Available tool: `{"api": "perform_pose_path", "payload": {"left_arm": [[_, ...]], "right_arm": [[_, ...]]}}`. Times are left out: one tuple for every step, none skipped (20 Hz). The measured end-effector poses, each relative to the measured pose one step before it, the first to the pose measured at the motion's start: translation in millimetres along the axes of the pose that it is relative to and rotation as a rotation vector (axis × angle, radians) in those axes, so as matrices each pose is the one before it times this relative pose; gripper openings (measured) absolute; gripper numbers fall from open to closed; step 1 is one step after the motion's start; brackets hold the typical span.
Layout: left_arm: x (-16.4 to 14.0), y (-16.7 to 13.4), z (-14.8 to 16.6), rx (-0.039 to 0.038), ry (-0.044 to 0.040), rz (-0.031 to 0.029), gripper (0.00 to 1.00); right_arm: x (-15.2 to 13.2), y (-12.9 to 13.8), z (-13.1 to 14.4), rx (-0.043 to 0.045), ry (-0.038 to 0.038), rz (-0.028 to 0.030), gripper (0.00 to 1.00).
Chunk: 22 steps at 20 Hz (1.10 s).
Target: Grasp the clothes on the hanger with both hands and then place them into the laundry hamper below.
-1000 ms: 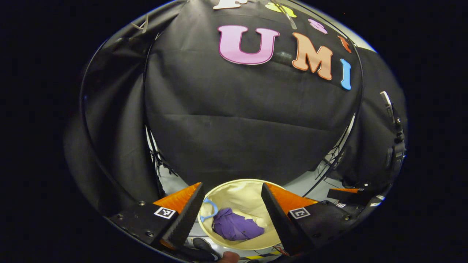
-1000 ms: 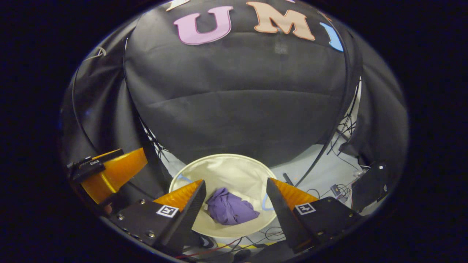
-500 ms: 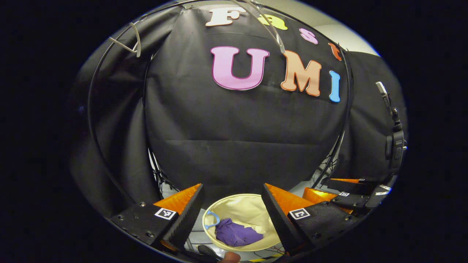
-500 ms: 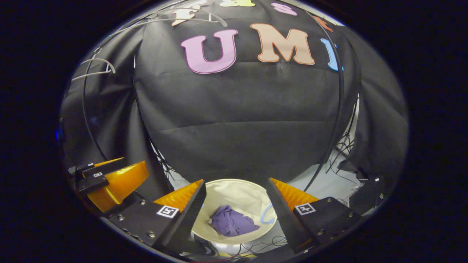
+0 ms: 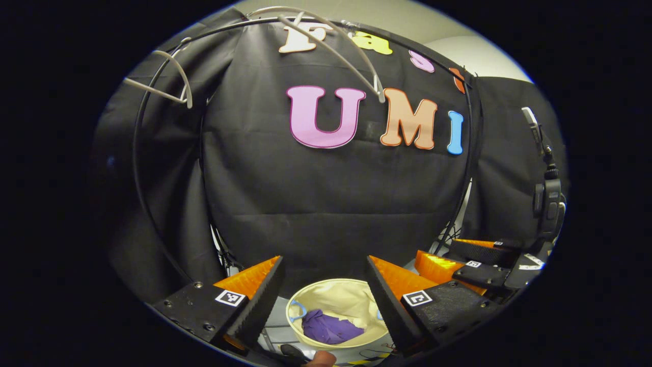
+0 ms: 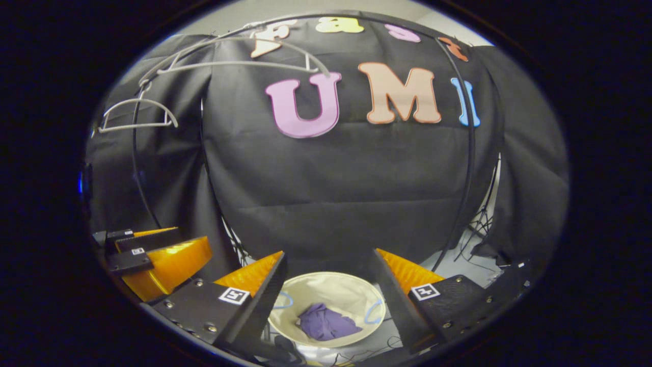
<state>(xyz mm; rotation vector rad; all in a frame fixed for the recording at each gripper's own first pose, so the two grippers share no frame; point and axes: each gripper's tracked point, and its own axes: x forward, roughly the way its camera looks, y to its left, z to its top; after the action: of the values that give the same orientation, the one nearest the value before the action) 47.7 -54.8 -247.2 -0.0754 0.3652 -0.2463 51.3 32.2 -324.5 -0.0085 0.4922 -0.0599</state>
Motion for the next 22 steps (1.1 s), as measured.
{"api": "perform_pose_path", "payload": {"left_arm": [[-4.31, 1.90, 7.88, 0.01096, -0.01917, 0.01076, 0.96], [-4.44, 2.24, 7.31, 0.00291, -0.01311, 0.01448, 0.96], [-2.37, 2.56, 7.91, -0.00309, -0.01270, 0.01136, 0.96], [-3.88, 0.95, 9.17, -0.00602, -0.01359, 0.00361, 0.93], [-4.03, -0.57, 7.12, -0.00464, -0.01390, 0.00115, 0.93], [-7.76, 1.65, 8.90, -0.00324, -0.02083, 0.00318, 0.93], [-9.84, 4.33, 6.94, -0.00237, -0.01601, 0.00193, 0.93], [-8.47, 1.81, 9.78, -0.00538, -0.02211, 0.00520, 0.93], [-3.36, -4.06, 6.28, -0.00237, -0.01803, 0.00229, 0.93], [-4.21, -0.27, 6.81, -0.00484, -0.01700, 0.00301, 0.94], [-4.25, -0.98, 4.51, -0.00392, -0.01116, 0.00260, 0.96], [-4.87, -1.28, 6.81, -0.00082, -0.01677, -0.00299, 0.93], [-5.81, -2.58, 6.02, 0.00311, -0.01318, -0.00333, 0.96], [-5.53, -0.94, 5.28, 0.00354, -0.00958, 0.00210, 0.93], [-3.44, 1.49, 6.05, 0.00031, -0.01451, 0.00502, 0.93], [-4.89, -0.66, 7.36, -0.00229, -0.01718, 0.00219, 0.93], [-4.97, -1.81, 4.95, -0.00194, -0.01268, -0.00309, 0.93], [-4.54, -1.70, 4.64, -0.00194, -0.00763, -0.00192, 0.93], [-5.63, 0.01, 4.08, -0.00330, -0.00903, 0.00178, 0.93], [-5.71, 0.11, 5.70, 0.00025, -0.01140, 0.00245, 0.93], [-4.39, 0.98, 4.94, 0.00127, -0.01147, 0.00521, 0.93], [-3.90, -0.14, 6.73, 0.00426, -0.01820, 0.00650, 0.93]], "right_arm": [[-7.40, -2.90, 8.38, -0.00818, -0.02404, -0.00053, 1.00], [-6.45, -2.25, 7.91, -0.02076, -0.01696, 0.00101, 0.99], [-6.57, -5.66, 7.20, -0.02361, -0.01105, -0.01063, 0.94], [-10.12, -6.08, 5.85, -0.01488, -0.01138, -0.01572, 0.99], [-7.52, -6.80, 6.76, -0.00388, -0.01710, -0.01977, 0.99], [-8.90, -5.38, 8.13, 0.00588, -0.02216, -0.00723, 0.99], [-8.04, -0.69, 8.57, 0.00942, -0.02306, 0.00532, 0.94], [-5.62, 0.27, 5.61, 0.01002, -0.01923, 0.00430, 0.99], [-6.56, -0.11, 8.89, 0.00622, -0.01651, 0.00323, 0.99], [-5.56, -1.80, 5.82, 0.00213, -0.01580, 0.00088, 0.94], [-5.14, -1.75, 6.36, -0.00222, -0.01921, -0.00521, 0.94], [-4.81, -1.25, 6.35, 0.00069, -0.01833, -0.00224, 0.94], [-5.23, 0.38, 5.69, 0.00300, -0.01363, 0.00568, 0.94], [-5.12, 4.20, 3.76, 0.00703, -0.01665, 0.01449, 0.99], [-5.03, 4.44, 6.24, 0.00737, -0.01614, 0.01771, 0.94], [-6.23, 2.81, 6.17, 0.00420, -0.01755, 0.01225, 0.94], [-5.60, 1.78, 6.09, 0.00029, -0.01523, 0.00835, 1.00], [-7.39, 1.97, 5.63, -0.00144, -0.01215, 0.00627, 1.00], [-6.92, 1.52, 5.70, -0.00505, -0.01153, 0.00427, 0.99], [-6.26, 1.56, 7.11, -0.00213, -0.01543, 0.00277, 1.00], [-7.51, 2.17, 6.71, -0.00207, -0.01593, 0.00710, 1.00], [-6.65, 3.03, 7.01, -0.00075, -0.01620, 0.00913, 0.99]]}}
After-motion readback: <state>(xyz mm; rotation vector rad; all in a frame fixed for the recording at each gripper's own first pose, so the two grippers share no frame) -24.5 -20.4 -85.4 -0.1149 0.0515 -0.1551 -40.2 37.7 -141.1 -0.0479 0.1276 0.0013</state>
